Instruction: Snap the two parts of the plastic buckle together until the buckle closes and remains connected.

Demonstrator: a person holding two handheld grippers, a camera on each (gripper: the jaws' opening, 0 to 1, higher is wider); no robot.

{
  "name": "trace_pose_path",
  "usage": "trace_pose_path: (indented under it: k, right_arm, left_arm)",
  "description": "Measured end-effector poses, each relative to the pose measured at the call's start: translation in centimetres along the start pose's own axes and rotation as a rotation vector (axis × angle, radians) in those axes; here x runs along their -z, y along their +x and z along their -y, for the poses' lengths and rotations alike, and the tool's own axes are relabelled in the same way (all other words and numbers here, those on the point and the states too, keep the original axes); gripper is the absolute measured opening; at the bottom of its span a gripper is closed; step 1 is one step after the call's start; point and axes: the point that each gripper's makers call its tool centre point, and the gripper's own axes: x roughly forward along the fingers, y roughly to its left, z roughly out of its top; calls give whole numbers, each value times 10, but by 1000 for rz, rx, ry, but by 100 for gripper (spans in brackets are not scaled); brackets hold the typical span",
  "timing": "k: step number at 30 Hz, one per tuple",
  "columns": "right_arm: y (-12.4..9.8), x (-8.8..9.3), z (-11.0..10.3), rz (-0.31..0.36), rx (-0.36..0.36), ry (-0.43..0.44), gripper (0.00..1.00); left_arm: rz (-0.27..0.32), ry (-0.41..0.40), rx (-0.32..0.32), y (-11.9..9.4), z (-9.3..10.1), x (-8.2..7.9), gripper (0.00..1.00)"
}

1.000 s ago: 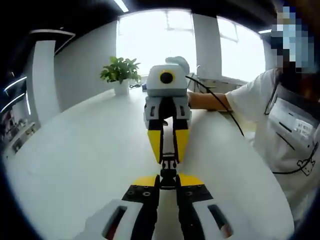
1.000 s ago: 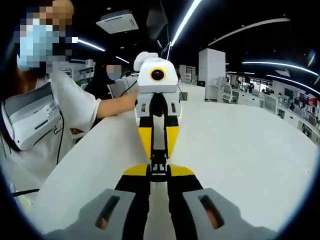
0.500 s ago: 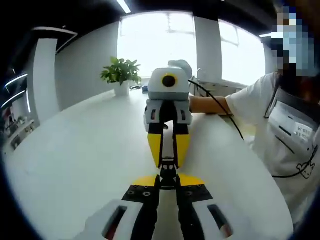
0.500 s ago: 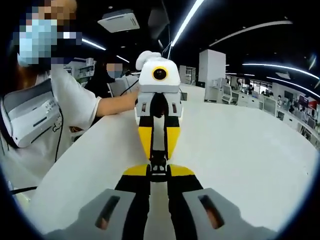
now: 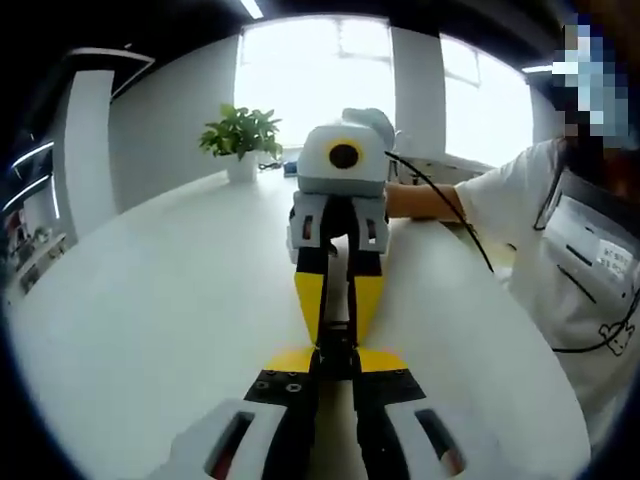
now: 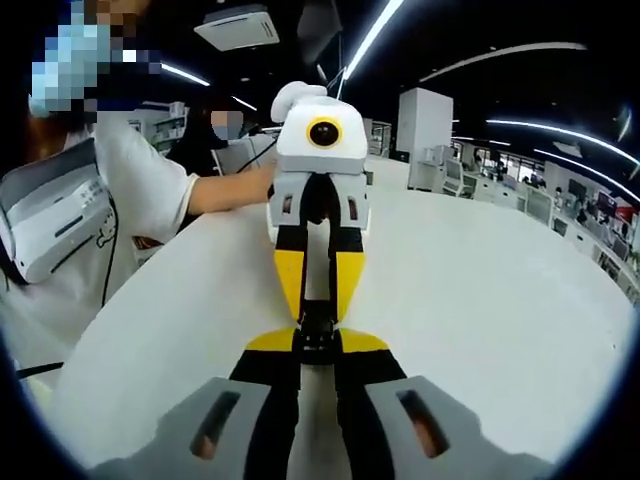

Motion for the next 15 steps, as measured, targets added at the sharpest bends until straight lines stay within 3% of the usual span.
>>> trace_pose_path:
  k: [10,15]
  right_arm:
    - [-3,3,2,-4,10,-1,21]
    - [-4,4,7,-6,36,2,18]
  left_arm:
    - [37,-16,-14,-6,-5,-6,11]
    - [57,-20,-11,-7,-2,-11,11]
